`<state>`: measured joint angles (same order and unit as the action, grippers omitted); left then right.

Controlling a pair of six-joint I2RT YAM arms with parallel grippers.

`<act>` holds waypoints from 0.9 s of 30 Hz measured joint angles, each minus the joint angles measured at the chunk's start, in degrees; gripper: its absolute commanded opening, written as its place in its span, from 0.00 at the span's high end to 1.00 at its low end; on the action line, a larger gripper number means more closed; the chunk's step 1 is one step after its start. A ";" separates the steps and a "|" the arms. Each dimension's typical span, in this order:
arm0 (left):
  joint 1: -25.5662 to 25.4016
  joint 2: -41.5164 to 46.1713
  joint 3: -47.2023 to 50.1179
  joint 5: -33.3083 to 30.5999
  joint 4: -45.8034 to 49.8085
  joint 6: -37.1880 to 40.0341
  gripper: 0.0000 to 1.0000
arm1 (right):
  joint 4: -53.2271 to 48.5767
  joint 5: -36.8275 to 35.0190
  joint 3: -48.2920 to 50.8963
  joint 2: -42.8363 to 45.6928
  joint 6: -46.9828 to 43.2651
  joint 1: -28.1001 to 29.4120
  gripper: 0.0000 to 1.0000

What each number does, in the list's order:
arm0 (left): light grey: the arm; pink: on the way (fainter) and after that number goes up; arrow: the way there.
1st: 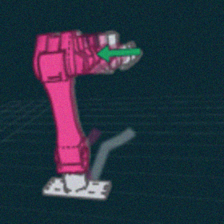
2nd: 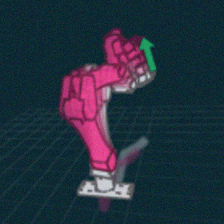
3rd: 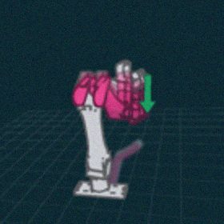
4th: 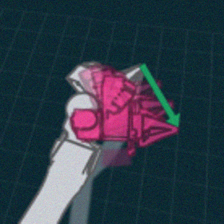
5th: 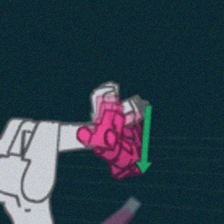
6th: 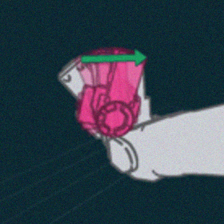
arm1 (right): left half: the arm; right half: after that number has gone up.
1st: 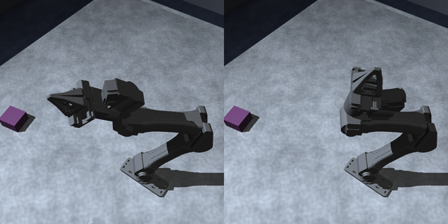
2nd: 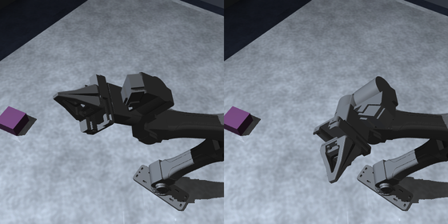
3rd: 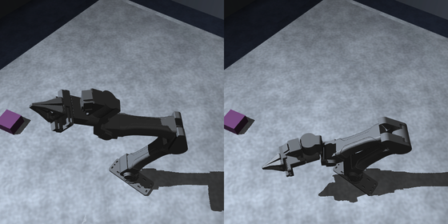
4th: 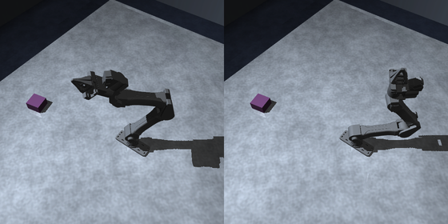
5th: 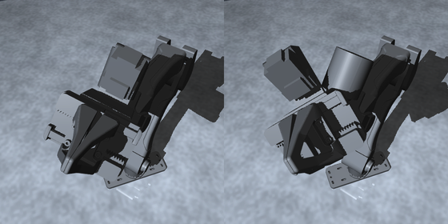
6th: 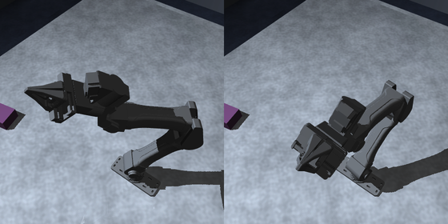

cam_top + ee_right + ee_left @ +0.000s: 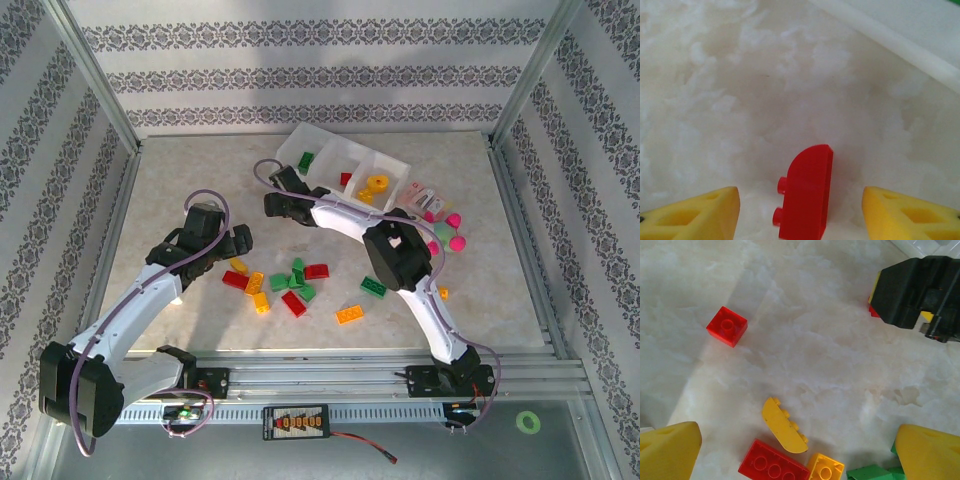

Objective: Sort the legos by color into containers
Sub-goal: Pick up the lego from the top-center of the table.

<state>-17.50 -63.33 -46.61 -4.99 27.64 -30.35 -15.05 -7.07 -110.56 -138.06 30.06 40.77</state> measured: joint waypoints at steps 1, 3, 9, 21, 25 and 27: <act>0.00 0.00 0.00 0.00 0.00 0.00 0.01 | -0.63 0.02 -1.05 -0.83 0.09 0.00 0.43; 0.00 0.00 0.00 0.00 0.00 0.07 0.01 | -1.99 -0.02 -3.63 -2.64 0.11 0.00 0.48; 0.00 0.00 0.15 0.02 0.00 0.11 0.01 | -4.92 0.00 -7.93 -5.35 0.00 0.00 0.64; 0.00 0.00 0.17 2.32 -0.66 1.49 0.01 | -6.45 0.33 -7.30 -3.93 -0.42 0.00 0.80; -0.42 0.00 0.72 3.72 -3.43 3.39 0.01 | -6.19 0.96 -2.58 0.90 -0.44 -0.02 0.80; -1.25 0.00 1.75 4.35 -5.73 4.83 0.01 | -5.60 1.14 0.81 4.85 -0.42 -0.04 0.80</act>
<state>-18.74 -63.33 -44.86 -0.64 21.91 -25.52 -20.64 -5.93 -109.75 -133.21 29.65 40.73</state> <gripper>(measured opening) 0.993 0.198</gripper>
